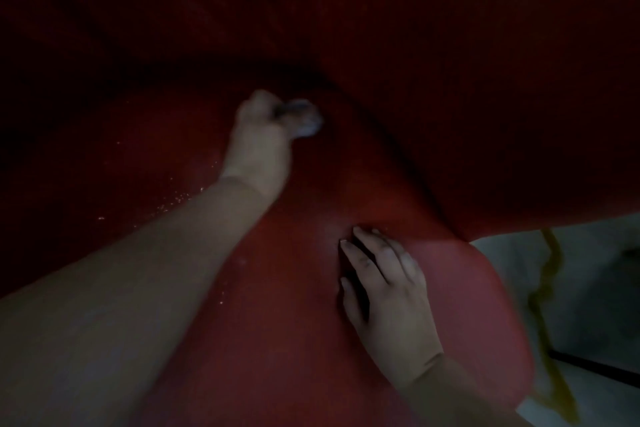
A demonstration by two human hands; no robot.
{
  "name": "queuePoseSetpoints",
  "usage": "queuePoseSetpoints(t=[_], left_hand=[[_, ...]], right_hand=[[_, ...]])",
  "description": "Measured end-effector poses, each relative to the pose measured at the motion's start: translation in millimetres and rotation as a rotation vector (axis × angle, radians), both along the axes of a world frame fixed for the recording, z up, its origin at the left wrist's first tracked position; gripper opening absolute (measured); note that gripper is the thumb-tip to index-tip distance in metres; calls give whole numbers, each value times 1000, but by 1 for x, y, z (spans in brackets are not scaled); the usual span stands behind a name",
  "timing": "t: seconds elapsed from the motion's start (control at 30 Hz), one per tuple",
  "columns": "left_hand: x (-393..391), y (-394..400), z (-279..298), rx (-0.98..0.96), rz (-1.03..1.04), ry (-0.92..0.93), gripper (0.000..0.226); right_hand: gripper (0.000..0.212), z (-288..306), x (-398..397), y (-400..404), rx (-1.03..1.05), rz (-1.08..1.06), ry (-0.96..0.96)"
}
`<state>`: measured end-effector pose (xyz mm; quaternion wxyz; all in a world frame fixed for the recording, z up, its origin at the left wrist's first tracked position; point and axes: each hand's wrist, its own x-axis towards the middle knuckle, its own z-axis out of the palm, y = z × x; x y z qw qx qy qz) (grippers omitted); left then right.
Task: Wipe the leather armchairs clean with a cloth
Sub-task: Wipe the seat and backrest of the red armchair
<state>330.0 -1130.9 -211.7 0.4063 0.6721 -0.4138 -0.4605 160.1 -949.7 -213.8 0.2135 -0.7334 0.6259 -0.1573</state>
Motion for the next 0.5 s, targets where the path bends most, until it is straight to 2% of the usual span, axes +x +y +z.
queuePoseSetpoints(t=[0.07, 0.1, 0.13, 0.17, 0.23, 0.27, 0.37, 0.43, 0.5], left_hand=[[19, -2, 3, -13, 262, 129, 28], [13, 3, 4, -26, 310, 166, 24], [2, 11, 3, -18, 284, 168, 19], [-11, 21, 1, 9, 173, 75, 16], [-32, 37, 1, 18, -92, -169, 23], [-30, 39, 0, 32, -127, -219, 29], [14, 32, 5, 7, 42, -51, 34], [54, 34, 12, -56, 110, -248, 25], [81, 42, 13, -160, 31, -564, 31]], right_hand=[[42, 1, -1, 0, 0, 8, 9], [43, 1, -1, -1, 0, 10, 11], [43, 1, 0, -2, 1, 12, 14], [44, 2, 0, -3, 7, 12, 17], [45, 1, 2, -11, 20, 18, 20], [45, 1, 3, -16, 21, 24, 17], [47, -1, 6, -37, 4, 19, 6], [47, -3, 11, -53, -13, 8, 17], [48, -5, 20, -68, -22, -1, 19]])
